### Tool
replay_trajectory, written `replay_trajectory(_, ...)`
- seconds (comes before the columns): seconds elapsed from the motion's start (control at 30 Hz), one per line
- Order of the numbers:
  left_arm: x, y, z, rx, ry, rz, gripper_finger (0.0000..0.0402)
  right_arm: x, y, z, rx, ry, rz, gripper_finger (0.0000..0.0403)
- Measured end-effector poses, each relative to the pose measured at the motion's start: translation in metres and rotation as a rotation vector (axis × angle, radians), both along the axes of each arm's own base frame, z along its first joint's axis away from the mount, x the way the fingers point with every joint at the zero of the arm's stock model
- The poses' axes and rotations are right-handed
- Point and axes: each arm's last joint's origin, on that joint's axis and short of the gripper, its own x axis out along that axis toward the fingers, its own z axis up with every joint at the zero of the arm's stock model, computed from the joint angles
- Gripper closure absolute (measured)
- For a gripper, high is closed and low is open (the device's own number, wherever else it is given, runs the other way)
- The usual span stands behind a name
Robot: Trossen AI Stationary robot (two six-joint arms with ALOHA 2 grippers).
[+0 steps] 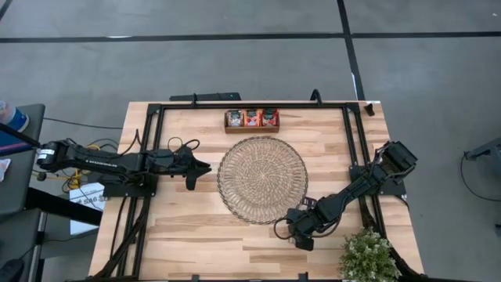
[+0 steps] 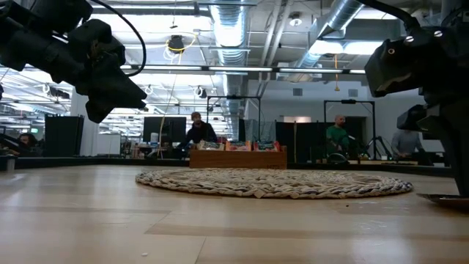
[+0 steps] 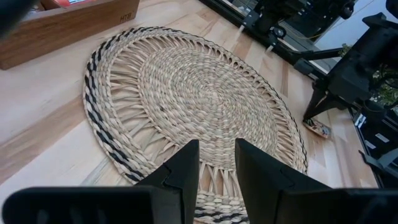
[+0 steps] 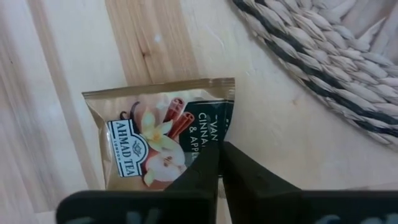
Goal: Pick & Place Tea
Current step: Put the brown tea bag into the left section of the wooden organizer
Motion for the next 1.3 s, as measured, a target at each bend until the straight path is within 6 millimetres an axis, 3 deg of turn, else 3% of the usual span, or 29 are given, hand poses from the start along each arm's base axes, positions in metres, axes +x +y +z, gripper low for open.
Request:
replay_trajectory(0.3, 0.0, 0.0, 0.0, 0.0, 0.0, 0.0, 0.0307, -0.001, 0.0, 0.002, 0.015, -0.003, -0.049, 0.0402)
replay_trajectory(0.43, 0.0, 0.0, 0.0, 0.0, 0.0, 0.0, 0.0307, 0.001, 0.001, 0.014, 0.023, -0.035, -0.051, 0.0402)
replay_trajectory(0.67, 0.0, 0.0, 0.0, -0.002, -0.003, 0.0, 0.0307, 0.011, 0.007, 0.078, -0.069, -0.199, -0.035, 0.0403)
replay_trajectory(0.8, 0.001, 0.0, 0.002, -0.066, -0.037, 0.022, 0.0307, 0.027, 0.005, 0.117, -0.121, -0.299, -0.003, 0.0403)
replay_trajectory(0.97, 0.003, 0.0, 0.012, -0.089, -0.145, 0.015, 0.0307, 0.053, -0.024, 0.142, -0.168, -0.36, -0.015, 0.0403)
replay_trajectory(1.3, 0.007, -0.003, 0.045, -0.043, -0.428, -0.117, 0.0307, 0.1, -0.122, 0.174, -0.209, -0.476, -0.04, 0.0403)
